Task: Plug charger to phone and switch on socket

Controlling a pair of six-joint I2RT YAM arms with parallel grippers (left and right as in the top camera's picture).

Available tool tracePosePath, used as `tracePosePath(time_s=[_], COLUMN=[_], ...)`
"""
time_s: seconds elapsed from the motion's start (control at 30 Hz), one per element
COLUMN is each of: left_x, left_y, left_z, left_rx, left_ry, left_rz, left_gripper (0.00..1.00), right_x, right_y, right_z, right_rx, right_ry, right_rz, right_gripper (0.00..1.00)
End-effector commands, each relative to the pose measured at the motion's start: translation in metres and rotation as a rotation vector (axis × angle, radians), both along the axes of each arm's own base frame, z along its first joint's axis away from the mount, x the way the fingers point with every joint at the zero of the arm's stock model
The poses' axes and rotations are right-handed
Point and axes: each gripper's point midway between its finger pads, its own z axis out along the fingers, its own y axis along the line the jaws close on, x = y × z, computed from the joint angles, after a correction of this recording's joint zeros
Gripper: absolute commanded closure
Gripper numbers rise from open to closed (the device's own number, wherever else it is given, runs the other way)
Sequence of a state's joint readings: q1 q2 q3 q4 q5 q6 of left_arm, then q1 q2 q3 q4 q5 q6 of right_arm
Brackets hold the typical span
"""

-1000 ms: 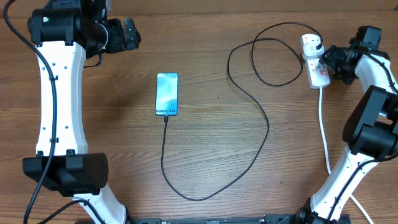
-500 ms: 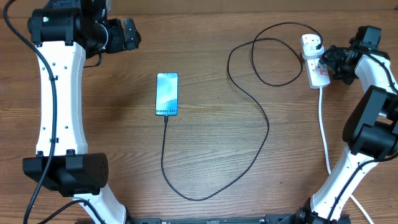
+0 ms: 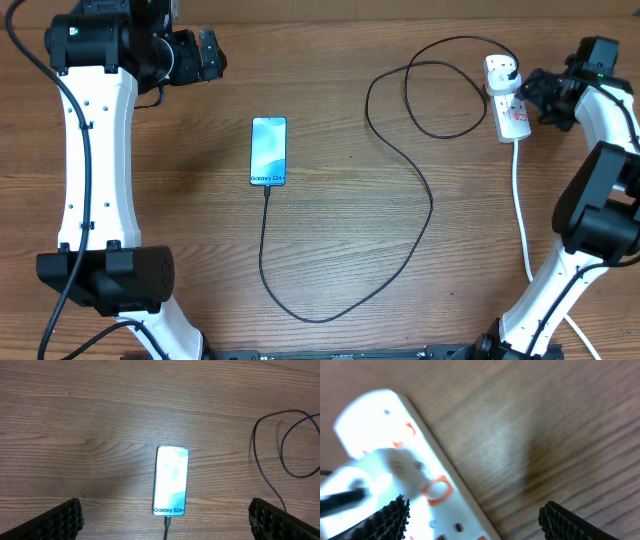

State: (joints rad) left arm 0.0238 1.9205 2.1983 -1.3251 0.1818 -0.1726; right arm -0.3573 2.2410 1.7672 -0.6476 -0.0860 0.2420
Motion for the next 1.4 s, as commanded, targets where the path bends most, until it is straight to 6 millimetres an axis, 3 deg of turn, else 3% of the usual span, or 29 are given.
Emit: tracePosePath(time_s=[0.0,0.53,0.8,1.1,1.37], left_x=[-0.004,-0.004,-0.004,-0.004,-0.004], left_y=[0.001,0.001,0.001,0.001,0.001], left_z=[0.015,0.015,0.015,0.015,0.015], left_rx=[0.021,0.021,0.021,0.021,0.021], left_ry=[-0.038,-0.038,-0.038,-0.038,-0.038], left_rz=[-0.017,-0.017,-0.017,-0.017,-0.017], left_gripper=[0.00,0.00,0.00,0.00,0.00], right_x=[0.012,0.001,0.003,0.010,0.008], right_y=[0.002,-0.016,-0.012,-0.009,-0.005], right_z=[0.050,0.031,-0.005,-0.011,-0.031], right_rx=[-0.052,-0.112,-0.076,-0.053,-0.025], right_ry=[-0.097,-0.042,-0.002,-0.023,0.004], right_rz=[0.018,-0.083,-0.075,-0.060,-0.053], right_gripper=[0.15,0.16,0.16,0.16,0.16])
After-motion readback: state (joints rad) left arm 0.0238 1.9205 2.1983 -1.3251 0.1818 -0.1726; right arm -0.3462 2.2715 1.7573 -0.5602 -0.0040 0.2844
